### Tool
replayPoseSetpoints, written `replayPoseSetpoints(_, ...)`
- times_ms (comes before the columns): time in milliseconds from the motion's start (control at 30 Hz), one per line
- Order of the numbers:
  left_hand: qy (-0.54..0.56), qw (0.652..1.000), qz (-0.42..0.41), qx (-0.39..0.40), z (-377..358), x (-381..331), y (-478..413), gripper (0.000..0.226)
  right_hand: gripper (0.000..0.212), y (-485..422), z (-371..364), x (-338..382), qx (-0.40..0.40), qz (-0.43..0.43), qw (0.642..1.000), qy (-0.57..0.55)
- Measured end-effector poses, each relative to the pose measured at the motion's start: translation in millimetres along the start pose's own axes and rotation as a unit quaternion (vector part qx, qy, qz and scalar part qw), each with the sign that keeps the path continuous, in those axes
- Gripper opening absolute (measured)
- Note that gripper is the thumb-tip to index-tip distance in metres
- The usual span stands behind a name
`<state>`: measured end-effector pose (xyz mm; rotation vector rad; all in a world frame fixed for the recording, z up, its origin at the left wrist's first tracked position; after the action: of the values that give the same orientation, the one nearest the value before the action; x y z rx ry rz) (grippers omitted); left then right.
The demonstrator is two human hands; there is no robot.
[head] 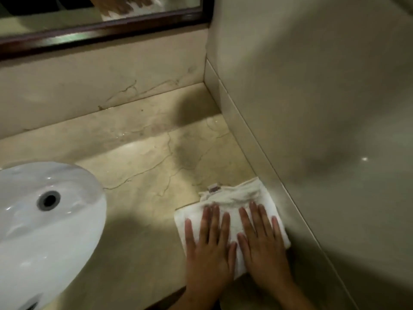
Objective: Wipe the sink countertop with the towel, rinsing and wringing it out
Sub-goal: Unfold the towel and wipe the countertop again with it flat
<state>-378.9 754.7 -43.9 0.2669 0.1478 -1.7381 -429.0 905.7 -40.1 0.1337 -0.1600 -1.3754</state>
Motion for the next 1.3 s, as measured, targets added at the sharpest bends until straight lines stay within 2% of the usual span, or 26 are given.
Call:
replayPoseSetpoints(200, -0.017, 1.0, -0.009, 0.0, -5, -2, 7, 0.071, 0.063, 6, -1, -1, 0.022, -0.012, 1.0, 0.008)
replayPoseSetpoints(367, 0.018, 1.0, 0.016, 0.001, 9, 24, -28, 0.072, 0.073, -39, 3, 13, 0.009, 0.011, 1.0, 0.015)
replayPoseSetpoints(633, -0.02, 0.999, 0.031, -0.027, 46, 150, -145, 0.068, 0.07, -196, 28, 96, -0.02, 0.018, 1.0, 0.002)
replayPoseSetpoints(867, -0.05, 0.995, 0.075, -0.031, 70, 249, -233, 0.067, 0.063, -323, 53, 164, -0.024, 0.058, 0.998, -0.01)
replayPoseSetpoints(967, -0.039, 0.996, 0.082, -0.011, 80, 273, -257, 0.068, 0.075, -359, 54, 182, -0.043, 0.065, 0.997, -0.024)
replayPoseSetpoints(1067, -0.048, 0.995, 0.082, -0.015, 82, 277, -263, 0.07, 0.085, -371, 52, 187, -0.038, 0.066, 0.997, -0.029)
replayPoseSetpoints(1200, -0.046, 0.995, 0.078, -0.045, 78, 276, -258, 0.07, 0.067, -364, 57, 183, -0.021, 0.072, 0.997, -0.003)
replayPoseSetpoints(1300, -0.04, 0.994, 0.094, -0.047, 72, 271, -248, 0.066, 0.065, -346, 57, 179, -0.032, 0.086, 0.996, -0.001)
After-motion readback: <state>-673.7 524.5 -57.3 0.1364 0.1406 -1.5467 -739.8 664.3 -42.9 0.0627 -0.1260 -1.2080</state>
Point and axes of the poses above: each hand's wrist, its own y-axis away from the middle knuckle, its own z-axis out of the back of the hand, x = y × z, the point moved 2 cm from there along -y, towards the middle knuckle, and after that the axes turned 12 degrees about -z, right-handed, at the moved point
